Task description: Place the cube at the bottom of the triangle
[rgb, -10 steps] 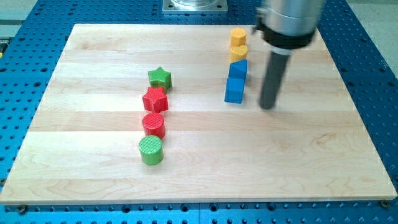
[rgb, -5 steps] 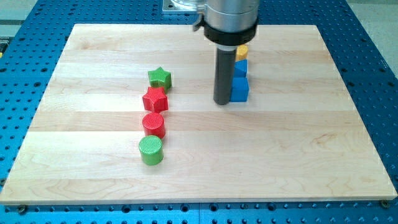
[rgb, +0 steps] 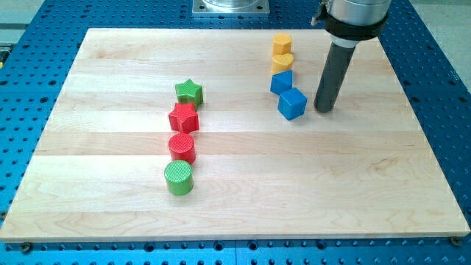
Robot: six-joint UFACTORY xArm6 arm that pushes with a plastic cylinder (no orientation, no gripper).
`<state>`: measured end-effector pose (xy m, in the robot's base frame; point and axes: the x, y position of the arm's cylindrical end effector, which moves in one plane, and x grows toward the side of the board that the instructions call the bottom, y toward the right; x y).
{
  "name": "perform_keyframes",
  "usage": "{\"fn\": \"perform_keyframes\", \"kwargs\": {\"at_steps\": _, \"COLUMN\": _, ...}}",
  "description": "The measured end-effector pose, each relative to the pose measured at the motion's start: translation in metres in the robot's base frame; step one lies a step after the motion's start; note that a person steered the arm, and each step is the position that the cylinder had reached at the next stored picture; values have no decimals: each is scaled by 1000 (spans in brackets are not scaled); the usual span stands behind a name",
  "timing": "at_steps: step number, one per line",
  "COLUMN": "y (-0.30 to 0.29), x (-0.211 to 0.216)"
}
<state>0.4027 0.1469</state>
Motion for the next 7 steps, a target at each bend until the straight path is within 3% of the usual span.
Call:
{"fn": "perform_keyframes", "kwargs": {"at_steps": 2, "y": -42, "x": 22}}
{"fn": "perform_keyframes", "kwargs": {"at_steps": 4, "y": -84, "x": 89}}
{"fn": "perform_keyframes", "kwargs": {"at_steps": 5, "y": -141, "x": 72}}
{"fn": "perform_keyframes", "kwargs": {"at_steps": 7, "y": -139, "x": 26}}
